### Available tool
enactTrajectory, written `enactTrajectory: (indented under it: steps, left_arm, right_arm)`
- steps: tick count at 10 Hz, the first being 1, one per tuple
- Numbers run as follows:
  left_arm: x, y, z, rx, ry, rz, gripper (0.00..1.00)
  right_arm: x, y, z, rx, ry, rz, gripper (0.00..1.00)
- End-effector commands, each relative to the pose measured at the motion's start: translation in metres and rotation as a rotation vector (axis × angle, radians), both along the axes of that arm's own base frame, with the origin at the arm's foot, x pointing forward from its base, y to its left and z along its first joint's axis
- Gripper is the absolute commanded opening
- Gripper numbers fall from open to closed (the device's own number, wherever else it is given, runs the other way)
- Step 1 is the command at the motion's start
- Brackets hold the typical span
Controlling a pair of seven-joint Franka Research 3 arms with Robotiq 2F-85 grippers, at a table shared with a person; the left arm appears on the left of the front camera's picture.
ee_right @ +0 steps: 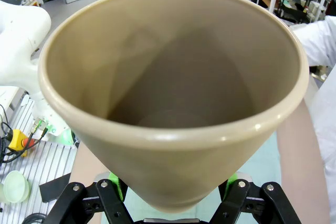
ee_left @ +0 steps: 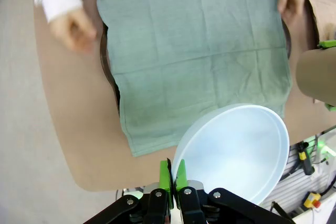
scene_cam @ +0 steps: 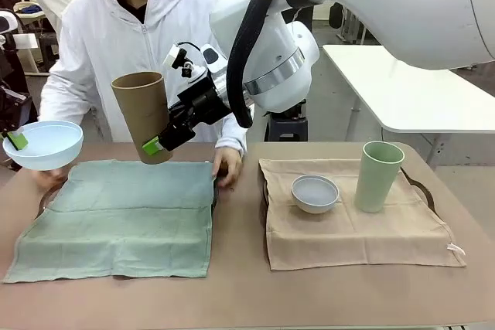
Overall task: Set up a tray with a mat and arrange the tableware.
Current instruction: Place the Picnic Bowl and Reusable plastic cup back onto the Handle tray in front of the human's position.
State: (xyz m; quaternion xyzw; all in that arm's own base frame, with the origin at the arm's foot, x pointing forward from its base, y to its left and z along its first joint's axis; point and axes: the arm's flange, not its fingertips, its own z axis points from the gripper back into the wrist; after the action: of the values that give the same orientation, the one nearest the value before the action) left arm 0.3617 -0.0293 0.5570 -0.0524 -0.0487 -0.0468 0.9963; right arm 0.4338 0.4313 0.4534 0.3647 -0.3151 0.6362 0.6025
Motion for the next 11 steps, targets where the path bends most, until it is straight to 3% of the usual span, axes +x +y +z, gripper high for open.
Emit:
enactTrajectory:
  steps: [1, 10, 11]
  left_arm:
    - [0.0014, 0.0003, 0.0003, 0.000, -0.007, -0.006, 0.00]
    - [0.0014, 0.0003, 0.0003, 0.000, -0.007, -0.006, 0.00]
    - [0.0000, 0.0000, 0.0000, 0.000, 0.000, 0.000, 0.04]
  right_arm:
    - [0.0008, 0.0015, 0.0002, 0.017, 0.001, -0.001, 0.62]
    - [0.0008, 0.0015, 0.0002, 0.017, 0.001, -0.001, 0.62]
    - [0.0000, 0.0000, 0.0000, 0.000, 0.000, 0.000, 0.80]
